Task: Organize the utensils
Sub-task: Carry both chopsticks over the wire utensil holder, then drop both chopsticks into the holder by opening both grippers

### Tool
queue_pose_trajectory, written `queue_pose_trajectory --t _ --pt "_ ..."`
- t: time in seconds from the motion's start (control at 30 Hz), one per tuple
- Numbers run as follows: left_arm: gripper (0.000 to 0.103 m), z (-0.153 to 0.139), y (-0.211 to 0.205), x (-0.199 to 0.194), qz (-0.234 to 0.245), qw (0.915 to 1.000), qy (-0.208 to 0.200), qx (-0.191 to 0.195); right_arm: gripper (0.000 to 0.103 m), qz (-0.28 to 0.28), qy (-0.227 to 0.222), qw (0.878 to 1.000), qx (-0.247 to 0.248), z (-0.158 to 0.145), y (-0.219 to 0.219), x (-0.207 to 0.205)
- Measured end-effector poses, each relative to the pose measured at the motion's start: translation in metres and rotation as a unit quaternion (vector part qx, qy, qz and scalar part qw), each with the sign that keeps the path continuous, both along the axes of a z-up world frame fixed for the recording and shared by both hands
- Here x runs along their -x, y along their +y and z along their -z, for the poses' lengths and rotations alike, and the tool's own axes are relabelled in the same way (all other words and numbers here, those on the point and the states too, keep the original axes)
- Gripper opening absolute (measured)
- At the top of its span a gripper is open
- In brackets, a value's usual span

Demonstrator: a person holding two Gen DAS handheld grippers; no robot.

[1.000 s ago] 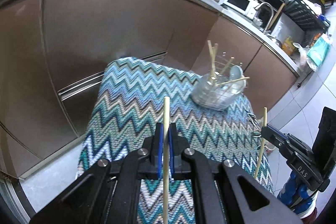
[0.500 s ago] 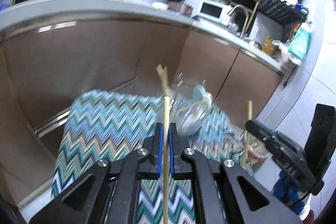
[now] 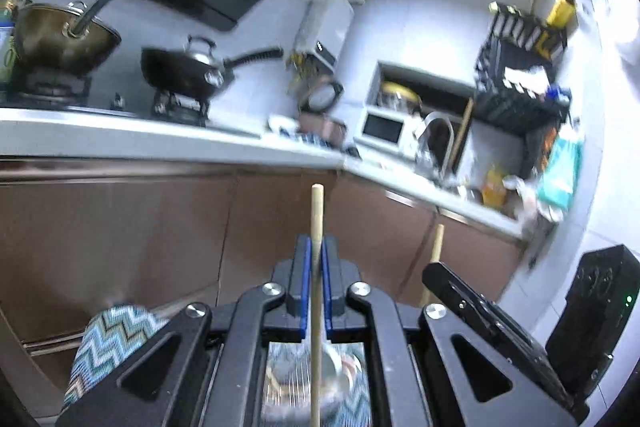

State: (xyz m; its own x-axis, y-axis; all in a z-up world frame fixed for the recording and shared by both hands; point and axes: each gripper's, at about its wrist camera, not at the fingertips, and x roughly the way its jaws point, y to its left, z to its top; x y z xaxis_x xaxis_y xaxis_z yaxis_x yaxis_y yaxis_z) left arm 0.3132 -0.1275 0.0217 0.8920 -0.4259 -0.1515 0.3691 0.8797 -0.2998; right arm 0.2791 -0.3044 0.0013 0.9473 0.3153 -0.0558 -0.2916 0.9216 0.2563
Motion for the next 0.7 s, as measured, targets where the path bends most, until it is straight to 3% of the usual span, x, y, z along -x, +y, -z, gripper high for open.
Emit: queue_pose_trajectory --t 0.23,0.7 --pt "0.005 0.018 -0.014 -0.041 -0.032 0.9992 -0.02 0.011 0.006 0.021 -0.03 0.999 -0.005 0.017 0.005 -0.046" --pt "0.005 0.077 -0.032 -0.087 -0.097 0.9948 -0.031 0.012 0.006 0.057 -0.014 0.998 0.023 0.071 0.011 -0.085"
